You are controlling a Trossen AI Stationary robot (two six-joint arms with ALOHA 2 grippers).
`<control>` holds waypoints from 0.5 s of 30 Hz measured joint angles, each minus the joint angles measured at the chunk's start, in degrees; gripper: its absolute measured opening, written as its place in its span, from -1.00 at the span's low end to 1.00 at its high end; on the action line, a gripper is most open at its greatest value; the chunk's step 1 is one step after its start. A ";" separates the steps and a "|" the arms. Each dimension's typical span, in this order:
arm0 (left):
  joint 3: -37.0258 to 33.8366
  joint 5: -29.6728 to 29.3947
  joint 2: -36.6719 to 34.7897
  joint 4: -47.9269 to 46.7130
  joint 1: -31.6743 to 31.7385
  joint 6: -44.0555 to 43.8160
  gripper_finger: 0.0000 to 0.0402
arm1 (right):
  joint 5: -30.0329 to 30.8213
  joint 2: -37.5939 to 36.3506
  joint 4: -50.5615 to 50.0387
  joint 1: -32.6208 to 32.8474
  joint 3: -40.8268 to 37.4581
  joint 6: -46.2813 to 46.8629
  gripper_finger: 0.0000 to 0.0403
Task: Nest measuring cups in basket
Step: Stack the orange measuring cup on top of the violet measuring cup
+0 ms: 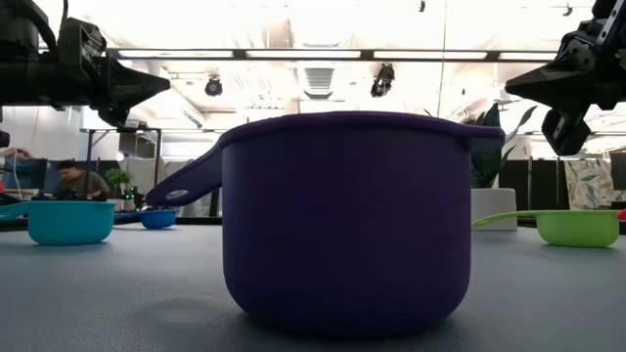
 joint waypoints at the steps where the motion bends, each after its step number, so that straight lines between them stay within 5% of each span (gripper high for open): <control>1: 0.00 0.00 0.01 0.02 0.01 -0.04 -1.00 | -0.01 0.01 0.00 0.02 -0.01 0.01 -0.96; 15: 0.00 0.02 -0.01 0.71 0.01 -6.14 -1.00 | -0.01 0.00 0.00 0.00 -0.01 0.01 -0.96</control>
